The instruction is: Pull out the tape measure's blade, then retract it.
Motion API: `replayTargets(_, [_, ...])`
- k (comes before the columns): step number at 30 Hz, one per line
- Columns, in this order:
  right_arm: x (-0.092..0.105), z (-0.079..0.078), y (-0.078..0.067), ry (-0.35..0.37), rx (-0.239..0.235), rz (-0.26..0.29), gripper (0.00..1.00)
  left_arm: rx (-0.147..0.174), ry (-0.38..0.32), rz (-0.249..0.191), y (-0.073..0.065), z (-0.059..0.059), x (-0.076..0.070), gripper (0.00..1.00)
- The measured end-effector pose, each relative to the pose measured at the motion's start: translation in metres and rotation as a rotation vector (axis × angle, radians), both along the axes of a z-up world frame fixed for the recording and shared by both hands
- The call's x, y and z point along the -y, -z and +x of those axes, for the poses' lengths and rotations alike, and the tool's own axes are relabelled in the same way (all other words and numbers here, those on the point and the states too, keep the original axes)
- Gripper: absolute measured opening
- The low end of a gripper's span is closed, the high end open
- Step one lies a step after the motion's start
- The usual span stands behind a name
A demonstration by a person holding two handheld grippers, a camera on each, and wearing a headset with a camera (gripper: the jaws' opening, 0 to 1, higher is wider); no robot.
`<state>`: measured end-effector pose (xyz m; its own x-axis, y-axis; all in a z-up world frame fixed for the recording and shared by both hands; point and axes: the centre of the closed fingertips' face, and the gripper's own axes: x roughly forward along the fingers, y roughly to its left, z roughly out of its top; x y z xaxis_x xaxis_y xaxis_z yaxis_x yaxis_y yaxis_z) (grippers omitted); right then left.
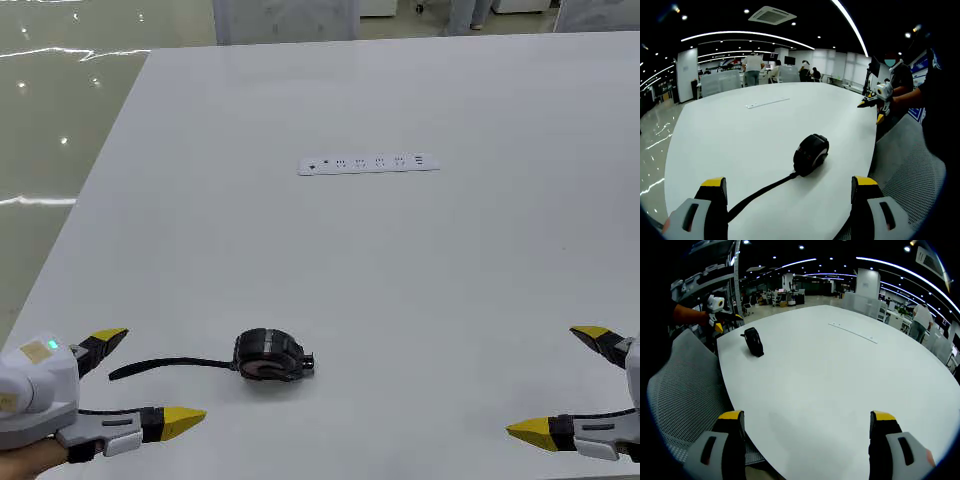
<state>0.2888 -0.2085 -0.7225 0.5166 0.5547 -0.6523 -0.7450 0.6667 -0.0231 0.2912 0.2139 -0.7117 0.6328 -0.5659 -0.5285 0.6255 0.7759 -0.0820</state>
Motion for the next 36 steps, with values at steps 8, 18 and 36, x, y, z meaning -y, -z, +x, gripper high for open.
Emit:
replayTargets(8, [0.001,0.001,0.001,-0.049,0.027,-0.008,1.0,0.027,0.005,-0.025,-0.002,-0.001,0.005,1.0])
replayTargets(18, [0.0,0.008,-0.004,-0.074,0.046,-0.012,1.0,0.048,0.003,-0.024,-0.005,0.002,0.0,1.0])
replayTargets(36, [-0.004,0.007,-0.003,-0.124,0.035,-0.004,1.0,0.03,0.053,0.018,-0.005,0.007,0.0,1.0])
